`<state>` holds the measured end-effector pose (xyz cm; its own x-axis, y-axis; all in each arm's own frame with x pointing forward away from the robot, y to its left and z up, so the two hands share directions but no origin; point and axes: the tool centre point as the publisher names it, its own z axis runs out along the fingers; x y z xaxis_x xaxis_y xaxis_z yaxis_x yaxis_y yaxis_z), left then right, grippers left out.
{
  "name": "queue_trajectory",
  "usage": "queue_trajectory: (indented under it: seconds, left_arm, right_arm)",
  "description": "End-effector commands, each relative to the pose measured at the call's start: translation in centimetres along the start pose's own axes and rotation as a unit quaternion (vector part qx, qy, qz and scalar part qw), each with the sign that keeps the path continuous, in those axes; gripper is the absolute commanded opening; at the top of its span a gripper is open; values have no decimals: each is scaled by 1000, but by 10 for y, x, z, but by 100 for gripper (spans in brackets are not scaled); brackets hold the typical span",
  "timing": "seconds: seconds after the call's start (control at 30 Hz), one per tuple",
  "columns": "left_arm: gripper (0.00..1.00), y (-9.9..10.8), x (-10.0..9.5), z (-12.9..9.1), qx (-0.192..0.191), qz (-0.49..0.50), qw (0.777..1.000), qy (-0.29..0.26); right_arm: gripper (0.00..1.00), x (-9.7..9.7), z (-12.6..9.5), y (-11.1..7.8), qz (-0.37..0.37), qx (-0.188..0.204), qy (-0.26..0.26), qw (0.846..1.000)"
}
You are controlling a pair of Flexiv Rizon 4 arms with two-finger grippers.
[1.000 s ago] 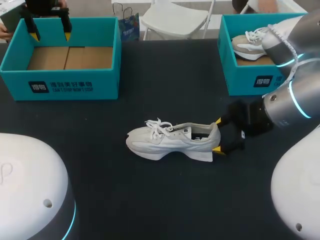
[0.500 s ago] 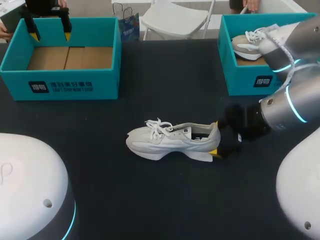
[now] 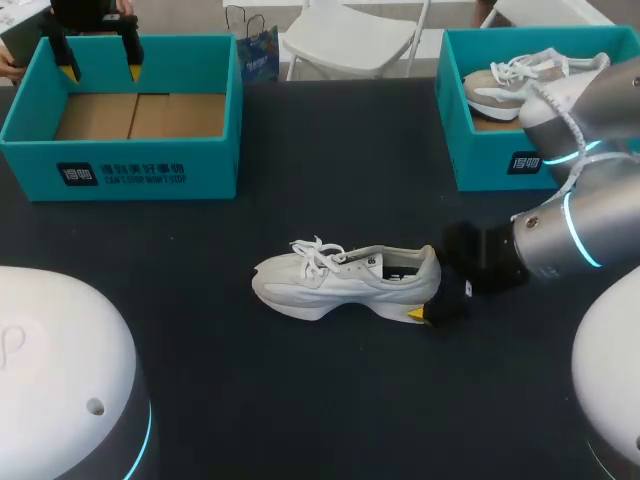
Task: Take the shoe out of the shoebox, open the shoe tongue, remove and reinsert the insole, then place the shoe into the shoebox
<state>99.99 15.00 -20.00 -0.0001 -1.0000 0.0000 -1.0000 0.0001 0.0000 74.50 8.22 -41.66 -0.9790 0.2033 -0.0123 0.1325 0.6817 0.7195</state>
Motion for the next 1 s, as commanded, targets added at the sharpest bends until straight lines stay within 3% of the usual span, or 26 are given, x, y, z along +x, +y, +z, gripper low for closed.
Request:
queue_trajectory:
  seconds: [0.03, 0.07, 0.1, 0.13, 0.7, 0.87, 1.0]
  left_arm:
    - [100, 0, 0, 0, 0, 0, 1000, 0]
    - [100, 0, 0, 0, 0, 0, 1000, 0]
    - [100, 0, 0, 0, 0, 0, 1000, 0]
    - [100, 0, 0, 0, 0, 0, 1000, 0]
    - [100, 2, 0, -3, 5, -14, 1000, 1]
    - [100, 44, 20, -18, 30, -77, 996, 28]
    - [100, 72, 41, -28, 29, -98, 994, 34]
  right_arm:
    - [45, -4, 12, -9, -2, -20, 467, 884]
    - [22, -4, 12, -9, -2, -21, 468, 883]
    - [22, -4, 12, -9, -2, -21, 468, 883]
    - [0, -4, 14, -10, -4, -17, 475, 880]
    - [0, -4, 14, -10, -5, -18, 476, 880]
    - [0, -4, 14, -10, -5, -18, 476, 880]
    - [0, -4, 14, -10, -5, -18, 476, 880]
